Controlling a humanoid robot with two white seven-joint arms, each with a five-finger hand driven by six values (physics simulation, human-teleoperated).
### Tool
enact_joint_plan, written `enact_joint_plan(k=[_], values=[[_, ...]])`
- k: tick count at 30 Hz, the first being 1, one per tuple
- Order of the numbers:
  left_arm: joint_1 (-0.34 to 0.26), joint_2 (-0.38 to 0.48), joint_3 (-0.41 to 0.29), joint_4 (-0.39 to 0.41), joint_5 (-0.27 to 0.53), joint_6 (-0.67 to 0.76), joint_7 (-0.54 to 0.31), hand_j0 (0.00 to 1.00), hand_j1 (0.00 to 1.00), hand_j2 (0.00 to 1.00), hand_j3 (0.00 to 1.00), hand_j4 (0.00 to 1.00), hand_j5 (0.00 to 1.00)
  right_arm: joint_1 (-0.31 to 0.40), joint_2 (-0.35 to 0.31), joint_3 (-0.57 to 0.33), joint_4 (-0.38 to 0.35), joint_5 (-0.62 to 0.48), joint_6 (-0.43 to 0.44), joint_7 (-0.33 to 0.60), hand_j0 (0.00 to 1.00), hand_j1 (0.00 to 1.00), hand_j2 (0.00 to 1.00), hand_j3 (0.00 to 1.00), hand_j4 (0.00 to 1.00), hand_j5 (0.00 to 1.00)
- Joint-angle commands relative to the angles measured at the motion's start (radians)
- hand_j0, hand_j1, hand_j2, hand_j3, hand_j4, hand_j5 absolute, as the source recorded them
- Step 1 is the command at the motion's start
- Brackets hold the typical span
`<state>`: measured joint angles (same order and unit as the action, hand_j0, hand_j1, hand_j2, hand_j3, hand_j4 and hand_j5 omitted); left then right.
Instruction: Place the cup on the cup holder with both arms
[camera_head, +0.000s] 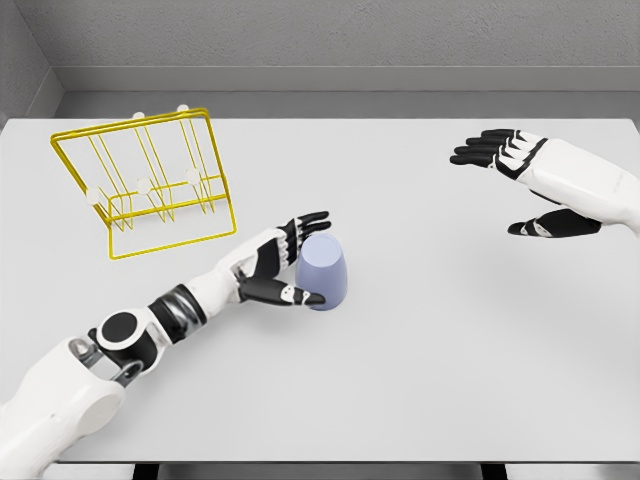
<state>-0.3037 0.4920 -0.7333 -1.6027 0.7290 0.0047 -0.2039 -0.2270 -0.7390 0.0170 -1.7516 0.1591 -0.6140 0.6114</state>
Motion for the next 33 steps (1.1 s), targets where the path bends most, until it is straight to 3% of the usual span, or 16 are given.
enact_joint_plan(k=[1,21,25,26,33], values=[[0.0,-0.003,-0.008,0.014,0.003,0.0,0.0,1.0,1.0,1.0,1.0,1.0,1.0,0.0,0.003,0.0,0.0,-0.007,0.003,-0.001,1.0,1.0,1.0,1.0,1.0,1.0],[0.002,-0.038,-0.023,0.049,-0.046,-0.002,0.0,1.0,1.0,1.0,1.0,1.0,1.0,-0.002,0.015,-0.012,-0.002,-0.01,0.003,-0.001,1.0,1.0,1.0,1.0,1.0,1.0],[0.002,-0.038,-0.023,0.05,-0.051,-0.002,0.0,0.86,0.86,0.86,0.86,0.86,0.86,-0.002,0.018,-0.014,-0.003,-0.01,0.003,-0.001,1.0,1.0,1.0,1.0,1.0,1.0],[0.003,-0.038,-0.023,0.05,-0.049,-0.003,0.0,0.78,0.78,0.78,0.78,0.78,0.78,-0.002,0.017,-0.015,-0.002,-0.01,0.003,-0.001,1.0,1.0,1.0,1.0,1.0,1.0],[0.003,-0.038,-0.02,0.05,-0.051,-0.012,0.0,0.64,0.64,0.64,0.64,0.64,0.64,0.009,0.017,-0.037,0.0,-0.01,0.003,-0.001,1.0,1.0,1.0,1.0,1.0,1.0]])
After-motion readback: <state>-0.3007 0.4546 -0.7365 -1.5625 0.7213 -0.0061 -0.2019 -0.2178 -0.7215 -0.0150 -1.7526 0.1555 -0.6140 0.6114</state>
